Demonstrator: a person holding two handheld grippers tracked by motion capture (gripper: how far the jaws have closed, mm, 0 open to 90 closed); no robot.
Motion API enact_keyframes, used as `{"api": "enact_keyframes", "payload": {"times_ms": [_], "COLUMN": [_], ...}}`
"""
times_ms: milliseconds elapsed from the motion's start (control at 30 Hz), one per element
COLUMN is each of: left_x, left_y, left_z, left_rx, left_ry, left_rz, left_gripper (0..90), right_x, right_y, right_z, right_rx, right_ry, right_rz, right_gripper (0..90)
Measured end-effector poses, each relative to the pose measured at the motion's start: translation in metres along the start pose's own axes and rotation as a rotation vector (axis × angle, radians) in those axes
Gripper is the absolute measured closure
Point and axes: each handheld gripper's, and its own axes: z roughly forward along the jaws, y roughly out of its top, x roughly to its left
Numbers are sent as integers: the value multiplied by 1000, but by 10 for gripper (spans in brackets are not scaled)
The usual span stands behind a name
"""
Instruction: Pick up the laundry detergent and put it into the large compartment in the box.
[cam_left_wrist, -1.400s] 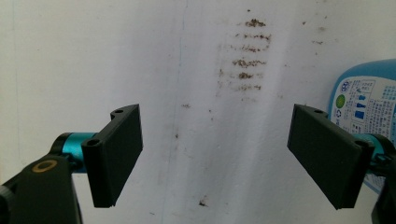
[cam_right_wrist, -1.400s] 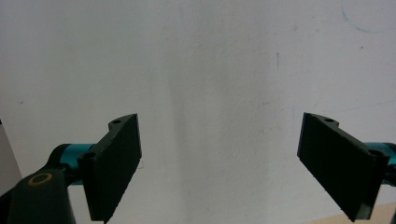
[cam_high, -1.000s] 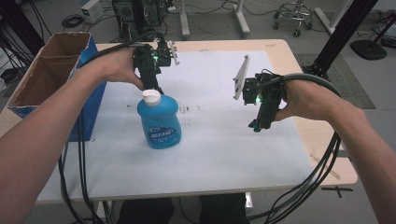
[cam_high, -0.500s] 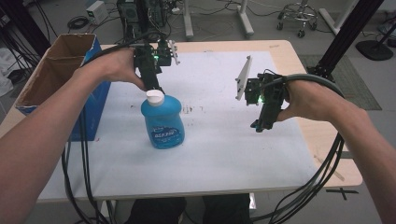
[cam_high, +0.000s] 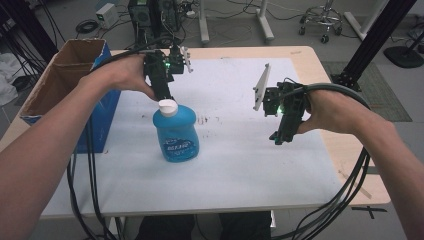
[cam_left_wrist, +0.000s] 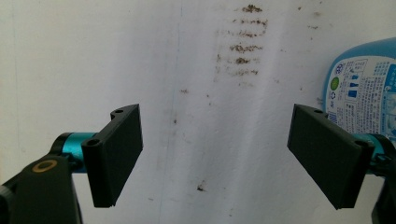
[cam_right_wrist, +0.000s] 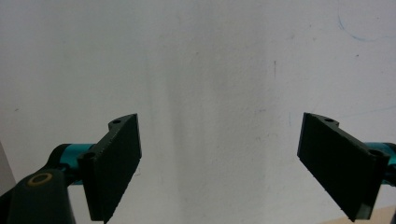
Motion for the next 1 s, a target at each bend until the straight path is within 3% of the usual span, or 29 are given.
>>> {"api": "enact_keyframes", "payload": {"times_ms": [167,467,733,1000], "left_x": [0,-8,-20,-31], "left_y": [-7,-24,-43,-55], "left_z": [-6,-27,-39,-56], "left_rx": [-15,-31,-7,-52], "left_ry": [-10,34,38,28], "left_rz": [-6,-10,-8,-14], "left_gripper": [182,182,182,182], "right_x": [4,4,-1,-1], "right_y": [0,1,1,0], "right_z": [-3,-1,2,3], "right_rx": [7,5,11,18], "right_ry": [-3,-3,-1,2], "right_rz": [-5,-2,10,11], "right_gripper": [129,129,129,129]}}
